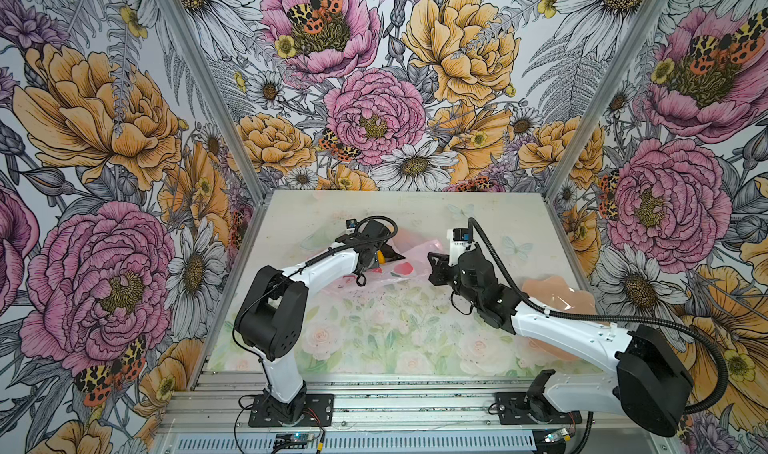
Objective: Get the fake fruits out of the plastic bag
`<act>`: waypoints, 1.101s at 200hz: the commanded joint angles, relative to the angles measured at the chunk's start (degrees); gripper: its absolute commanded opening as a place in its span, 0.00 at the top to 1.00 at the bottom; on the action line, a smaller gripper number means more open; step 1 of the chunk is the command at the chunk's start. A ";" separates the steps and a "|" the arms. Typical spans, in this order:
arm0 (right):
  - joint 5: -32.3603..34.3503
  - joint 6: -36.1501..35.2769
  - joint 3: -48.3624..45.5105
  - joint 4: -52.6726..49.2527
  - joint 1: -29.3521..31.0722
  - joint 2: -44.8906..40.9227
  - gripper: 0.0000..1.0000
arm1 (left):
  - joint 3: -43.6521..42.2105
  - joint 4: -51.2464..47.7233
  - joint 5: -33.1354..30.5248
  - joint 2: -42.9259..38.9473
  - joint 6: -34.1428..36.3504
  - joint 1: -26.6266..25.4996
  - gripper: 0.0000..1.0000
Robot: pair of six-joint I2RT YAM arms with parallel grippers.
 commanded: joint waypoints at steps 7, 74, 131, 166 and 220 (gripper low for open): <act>2.98 -1.66 -0.79 -1.17 0.21 -2.07 1.00 | 0.92 -0.88 -4.10 -1.51 0.33 1.82 0.31; 2.75 -2.48 -3.03 -0.63 -2.78 -3.35 1.00 | -3.38 4.52 1.91 -8.54 0.74 7.74 0.76; -1.55 -5.15 -10.20 14.18 -3.93 2.65 1.00 | -14.18 17.34 18.92 -20.11 -0.48 13.32 0.98; 2.10 -7.16 -7.74 15.93 -4.11 13.52 1.00 | -21.65 25.75 31.37 -24.97 -4.05 18.80 1.00; 0.83 -2.64 -5.53 16.24 -10.42 17.27 1.00 | -30.50 33.76 38.99 -32.81 -7.20 28.56 1.00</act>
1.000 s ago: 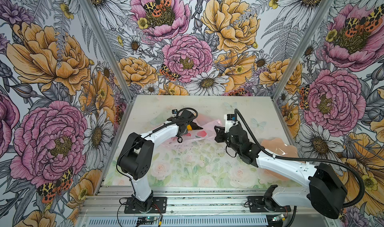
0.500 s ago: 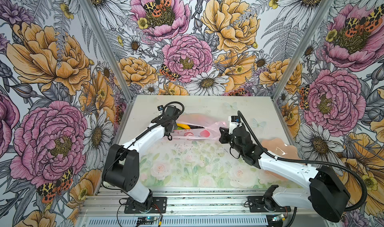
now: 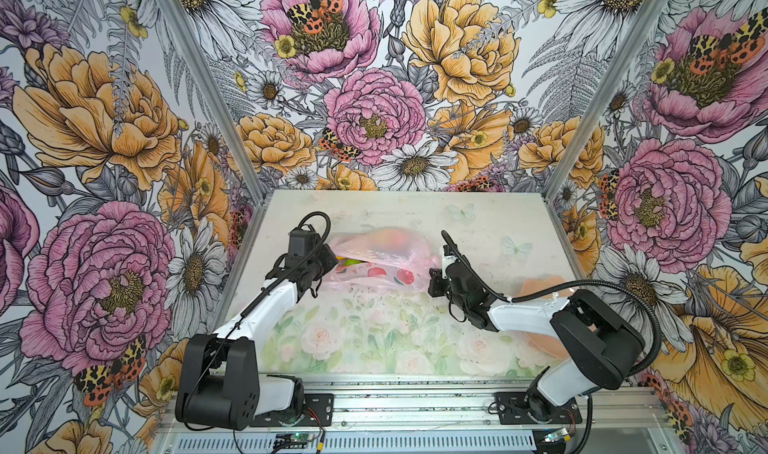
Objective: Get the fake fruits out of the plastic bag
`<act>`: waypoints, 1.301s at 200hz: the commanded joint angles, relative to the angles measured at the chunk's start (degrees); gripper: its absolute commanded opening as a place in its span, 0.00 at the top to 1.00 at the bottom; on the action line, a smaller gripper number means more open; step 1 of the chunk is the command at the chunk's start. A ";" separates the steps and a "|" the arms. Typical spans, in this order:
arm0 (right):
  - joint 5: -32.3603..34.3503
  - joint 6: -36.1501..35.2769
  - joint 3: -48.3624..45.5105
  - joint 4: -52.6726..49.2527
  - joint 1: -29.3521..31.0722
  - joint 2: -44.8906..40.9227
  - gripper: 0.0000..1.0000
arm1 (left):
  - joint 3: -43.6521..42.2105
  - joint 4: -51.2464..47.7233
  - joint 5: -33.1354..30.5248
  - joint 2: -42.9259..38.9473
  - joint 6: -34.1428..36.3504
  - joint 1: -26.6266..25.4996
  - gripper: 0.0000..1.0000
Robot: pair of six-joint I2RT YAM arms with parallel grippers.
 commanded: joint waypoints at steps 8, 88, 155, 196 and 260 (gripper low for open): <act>-1.54 4.25 0.08 3.52 -7.30 0.57 1.00 | -2.87 7.96 2.11 -5.40 -1.86 4.36 1.00; -8.34 3.39 6.98 -3.45 -8.67 -3.05 0.41 | -4.21 12.67 -1.03 -1.98 2.24 -2.26 1.00; 16.02 -8.32 14.58 -34.64 1.82 -16.03 0.04 | -2.10 9.11 -6.48 -1.46 5.07 -5.52 1.00; 20.38 -10.09 13.75 -39.76 3.64 -24.80 0.04 | 0.06 4.56 -9.79 -1.44 4.84 -6.18 1.00; 23.40 -4.38 23.08 -41.11 21.26 -15.91 0.11 | -0.17 3.43 -11.56 -1.99 6.31 -9.28 1.00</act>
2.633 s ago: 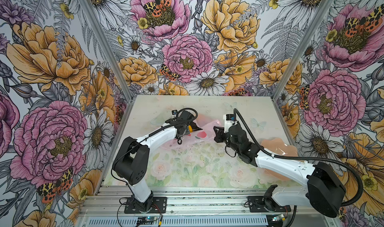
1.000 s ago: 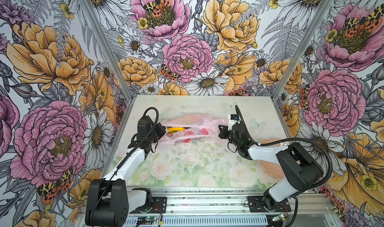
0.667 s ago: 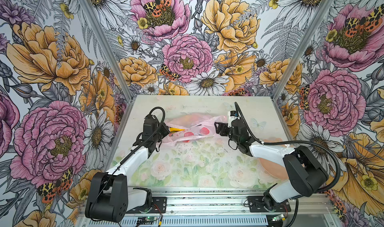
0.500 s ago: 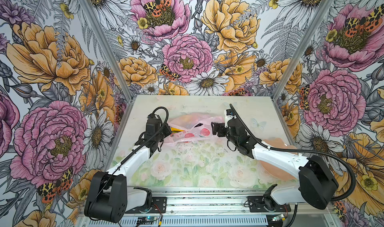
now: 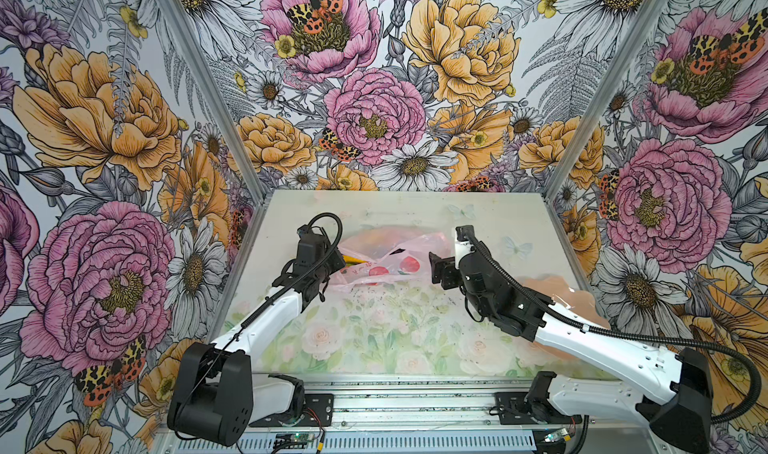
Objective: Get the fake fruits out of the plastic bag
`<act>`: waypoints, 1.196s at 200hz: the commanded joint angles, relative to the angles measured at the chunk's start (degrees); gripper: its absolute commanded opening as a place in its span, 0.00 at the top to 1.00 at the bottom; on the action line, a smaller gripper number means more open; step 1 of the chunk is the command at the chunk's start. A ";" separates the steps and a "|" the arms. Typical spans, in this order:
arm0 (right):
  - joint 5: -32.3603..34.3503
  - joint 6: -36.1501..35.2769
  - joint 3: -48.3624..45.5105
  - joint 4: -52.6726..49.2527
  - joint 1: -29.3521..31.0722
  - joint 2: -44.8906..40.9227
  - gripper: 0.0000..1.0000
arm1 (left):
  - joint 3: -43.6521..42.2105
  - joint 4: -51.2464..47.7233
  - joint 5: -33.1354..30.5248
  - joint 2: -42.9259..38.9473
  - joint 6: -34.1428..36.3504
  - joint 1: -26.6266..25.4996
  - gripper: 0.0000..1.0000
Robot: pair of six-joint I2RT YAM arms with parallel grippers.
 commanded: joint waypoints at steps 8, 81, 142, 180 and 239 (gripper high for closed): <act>1.78 2.03 5.62 -1.55 4.12 10.85 0.11 | 0.60 -0.74 -2.04 -0.80 1.64 -0.93 1.00; -0.05 3.30 19.76 -3.15 -4.32 33.52 0.14 | -3.31 -2.76 -0.44 -7.63 0.55 0.53 1.00; -5.80 6.88 28.75 -5.12 -12.31 43.09 0.12 | -6.14 -1.94 1.75 -10.53 -0.73 2.51 1.00; -12.37 6.03 34.88 -6.08 -15.46 46.46 0.10 | -8.42 -0.86 2.92 -10.39 -0.45 2.59 1.00; -17.80 7.52 38.63 -8.16 -14.86 51.27 0.16 | -7.22 0.45 6.98 -6.20 1.25 1.29 1.00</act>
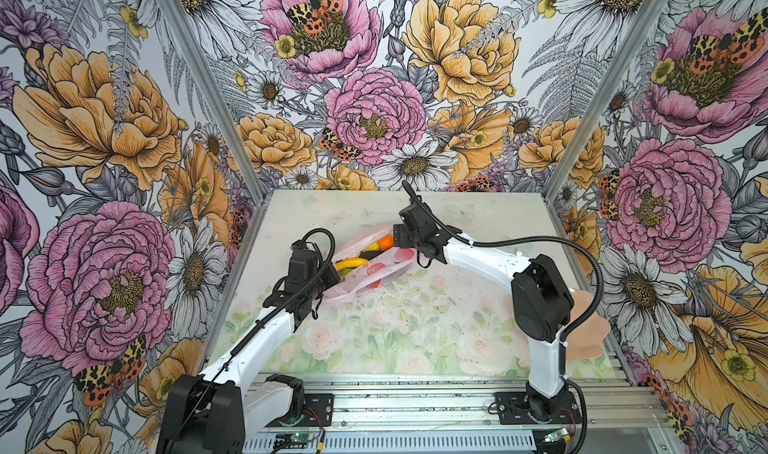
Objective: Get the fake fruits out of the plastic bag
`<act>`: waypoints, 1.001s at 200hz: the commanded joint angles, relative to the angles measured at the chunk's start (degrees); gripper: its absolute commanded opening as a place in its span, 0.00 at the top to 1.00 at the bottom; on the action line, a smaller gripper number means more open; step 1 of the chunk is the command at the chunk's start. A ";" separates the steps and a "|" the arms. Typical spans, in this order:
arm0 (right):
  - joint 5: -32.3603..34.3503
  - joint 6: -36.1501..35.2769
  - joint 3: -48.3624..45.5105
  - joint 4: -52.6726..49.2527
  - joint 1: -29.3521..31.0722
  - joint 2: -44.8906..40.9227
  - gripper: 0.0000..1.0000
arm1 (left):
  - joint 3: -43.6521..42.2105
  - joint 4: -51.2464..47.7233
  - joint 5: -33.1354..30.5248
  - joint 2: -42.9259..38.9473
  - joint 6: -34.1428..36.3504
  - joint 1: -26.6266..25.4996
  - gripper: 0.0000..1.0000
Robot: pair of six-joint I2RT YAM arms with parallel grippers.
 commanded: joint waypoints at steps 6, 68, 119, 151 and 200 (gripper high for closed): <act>-3.34 1.01 3.19 -1.98 0.63 3.80 0.16 | 1.71 1.32 2.92 2.27 1.59 -1.23 1.00; -3.98 -1.25 2.56 -2.78 -0.22 0.22 0.75 | 0.83 0.32 1.00 1.47 0.54 1.23 1.00; -21.29 5.85 -20.79 25.05 -5.00 -16.65 1.00 | -4.97 18.52 11.07 -0.40 -5.39 8.30 1.00; -25.88 10.79 -30.83 36.92 -7.71 -20.43 1.00 | -3.06 26.59 14.24 3.05 -6.42 8.89 1.00; -20.10 13.53 -38.08 40.02 -7.42 -21.28 1.00 | 10.70 4.41 3.92 18.04 -2.24 9.00 0.94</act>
